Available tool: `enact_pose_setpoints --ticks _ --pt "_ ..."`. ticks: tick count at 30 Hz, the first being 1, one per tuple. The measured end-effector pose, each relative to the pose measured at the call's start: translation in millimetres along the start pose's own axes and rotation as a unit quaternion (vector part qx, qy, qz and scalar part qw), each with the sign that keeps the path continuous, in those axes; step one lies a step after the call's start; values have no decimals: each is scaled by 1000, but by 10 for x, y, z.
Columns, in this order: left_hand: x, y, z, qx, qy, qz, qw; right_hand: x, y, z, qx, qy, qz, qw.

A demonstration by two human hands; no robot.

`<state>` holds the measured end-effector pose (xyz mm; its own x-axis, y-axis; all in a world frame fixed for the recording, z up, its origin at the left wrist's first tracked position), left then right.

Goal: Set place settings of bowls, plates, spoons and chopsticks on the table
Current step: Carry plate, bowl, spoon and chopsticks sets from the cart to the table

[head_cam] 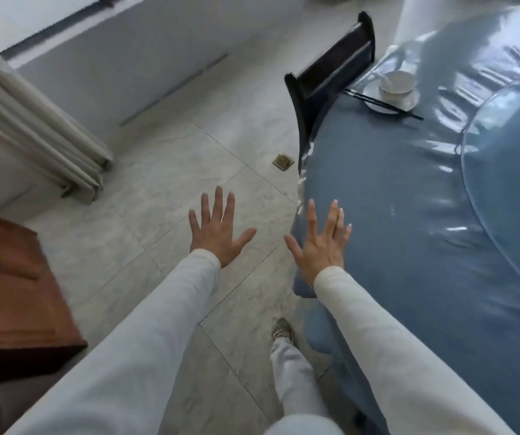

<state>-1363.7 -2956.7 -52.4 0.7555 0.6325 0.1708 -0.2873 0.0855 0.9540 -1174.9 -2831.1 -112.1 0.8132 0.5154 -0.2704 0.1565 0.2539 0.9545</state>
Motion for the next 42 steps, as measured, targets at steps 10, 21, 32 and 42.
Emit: enact_pose_setpoints --ticks 10,21,32,42 --pt "-877 810 -1831 44 -30 37 998 -1119 579 -2138 37 4 50 998" --pt "-1881 1838 -4609 43 -124 6 991 -2287 784 -4406 37 -109 40 993" --pt "-898 2441 -6957 19 -242 -7 970 -1711 1188 -6047 61 -261 31 963" --pt "1059 2670 -9072 4 -322 -56 945 -386 1603 -7968 69 -344 -12 936"
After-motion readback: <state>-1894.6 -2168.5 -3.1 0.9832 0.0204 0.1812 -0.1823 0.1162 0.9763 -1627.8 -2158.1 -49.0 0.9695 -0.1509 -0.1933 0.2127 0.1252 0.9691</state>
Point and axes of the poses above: each hand's wrist, its own z-axis away from the middle knuckle, its own y-axis out of the back of the hand, x = y × z, the point moved 1 cm from there along -z, towards the middle knuckle, and after that the axes turned 6 degrees about z, right-handed, at the moved point
